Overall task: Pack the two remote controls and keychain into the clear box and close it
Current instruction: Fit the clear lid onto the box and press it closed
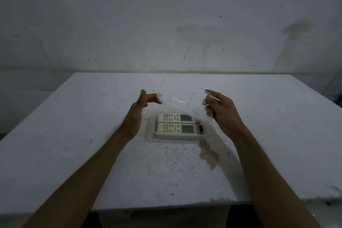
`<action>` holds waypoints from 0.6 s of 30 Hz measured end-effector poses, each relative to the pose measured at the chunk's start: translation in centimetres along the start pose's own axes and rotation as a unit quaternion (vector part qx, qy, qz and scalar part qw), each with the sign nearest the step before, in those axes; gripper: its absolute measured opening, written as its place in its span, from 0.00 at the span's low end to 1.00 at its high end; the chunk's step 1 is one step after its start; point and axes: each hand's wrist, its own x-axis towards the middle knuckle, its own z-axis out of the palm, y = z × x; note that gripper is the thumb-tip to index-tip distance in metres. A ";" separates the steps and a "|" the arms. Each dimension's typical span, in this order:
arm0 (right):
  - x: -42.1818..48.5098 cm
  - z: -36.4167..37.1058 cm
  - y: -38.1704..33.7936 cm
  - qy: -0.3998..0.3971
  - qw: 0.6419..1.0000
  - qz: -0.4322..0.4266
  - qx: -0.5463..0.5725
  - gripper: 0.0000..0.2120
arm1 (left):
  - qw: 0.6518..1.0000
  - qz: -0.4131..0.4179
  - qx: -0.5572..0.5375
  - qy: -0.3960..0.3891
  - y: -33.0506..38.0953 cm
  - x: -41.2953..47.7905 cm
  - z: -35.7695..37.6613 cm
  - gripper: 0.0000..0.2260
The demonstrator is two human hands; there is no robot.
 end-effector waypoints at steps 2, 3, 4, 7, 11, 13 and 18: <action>-0.2 0.4 0.9 0.002 0.999 -0.019 -0.027 0.16 | 0.999 0.011 -0.034 0.023 0.0 0.3 0.5 0.25; -0.3 0.6 1.2 0.003 0.999 -0.026 -0.048 0.16 | 0.999 0.009 -0.046 0.028 -0.2 0.3 0.8 0.21; -0.3 0.8 1.4 0.006 0.997 -0.034 -0.069 0.16 | 0.998 0.004 -0.052 0.031 -0.4 0.3 1.1 0.17; -0.5 0.7 1.6 0.030 0.986 -0.078 -0.142 0.15 | 0.999 -0.015 -0.025 0.034 -0.9 0.2 1.3 0.10; -1.0 0.4 1.9 0.057 0.965 -0.124 -0.224 0.14 | 0.994 0.015 0.105 0.022 -1.4 -0.1 0.3 0.12; -1.0 0.5 2.1 0.066 0.965 -0.113 -0.226 0.14 | 0.994 0.022 0.109 0.016 -1.1 -0.4 -0.1 0.14; -0.7 0.6 2.7 0.082 0.966 -0.066 -0.236 0.12 | 0.989 -0.031 0.142 0.003 -1.3 -1.4 0.3 0.19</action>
